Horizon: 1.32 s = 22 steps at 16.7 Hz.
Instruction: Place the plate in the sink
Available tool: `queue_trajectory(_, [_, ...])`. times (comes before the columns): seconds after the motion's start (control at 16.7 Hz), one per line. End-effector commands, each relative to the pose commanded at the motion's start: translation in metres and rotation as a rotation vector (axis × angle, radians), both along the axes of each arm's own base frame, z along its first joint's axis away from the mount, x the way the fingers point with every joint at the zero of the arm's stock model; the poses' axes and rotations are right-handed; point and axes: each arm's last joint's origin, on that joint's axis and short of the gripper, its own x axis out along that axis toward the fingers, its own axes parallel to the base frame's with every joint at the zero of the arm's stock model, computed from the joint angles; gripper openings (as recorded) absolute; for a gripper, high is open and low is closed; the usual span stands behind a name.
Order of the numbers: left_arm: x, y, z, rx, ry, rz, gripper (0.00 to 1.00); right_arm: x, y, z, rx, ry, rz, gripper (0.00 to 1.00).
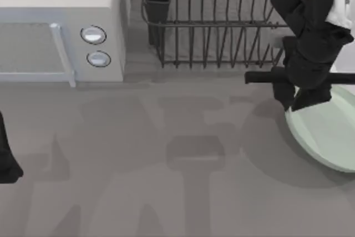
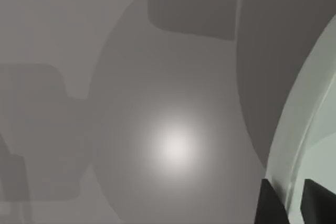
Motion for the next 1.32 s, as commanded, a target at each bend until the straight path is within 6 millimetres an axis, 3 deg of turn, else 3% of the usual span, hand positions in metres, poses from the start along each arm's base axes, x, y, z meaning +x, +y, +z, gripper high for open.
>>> queue_trajectory(0.18, [0.000,0.000,0.000,0.000,0.000,0.000,1.00,0.007,0.003,0.066,-0.001,0.003,0.000,0.00])
queue_trajectory(0.36, [0.000,0.000,0.000,0.000,0.000,0.000,1.00,-0.003,-0.001,0.129,0.001,-0.003,0.000,0.00])
queue_trajectory(0.6, [0.000,0.000,0.000,0.000,0.000,0.000,1.00,-0.022,-0.011,0.179,0.008,-0.020,0.000,0.00])
queue_trajectory(0.72, [0.000,0.000,0.000,0.000,0.000,0.000,1.00,-0.027,-0.013,0.188,0.010,-0.025,0.000,0.00])
queue_trajectory(1.02, [0.000,0.000,0.000,0.000,0.000,0.000,1.00,-0.026,-0.012,0.187,0.009,-0.022,0.004,0.00])
queue_trajectory(1.14, [0.000,0.000,0.000,0.000,0.000,0.000,1.00,-0.015,-0.017,0.183,0.005,-0.019,0.005,0.00])
queue_trajectory(1.32, [0.000,0.000,0.000,0.000,0.000,0.000,1.00,0.023,-0.038,0.165,-0.005,-0.007,0.005,0.00])
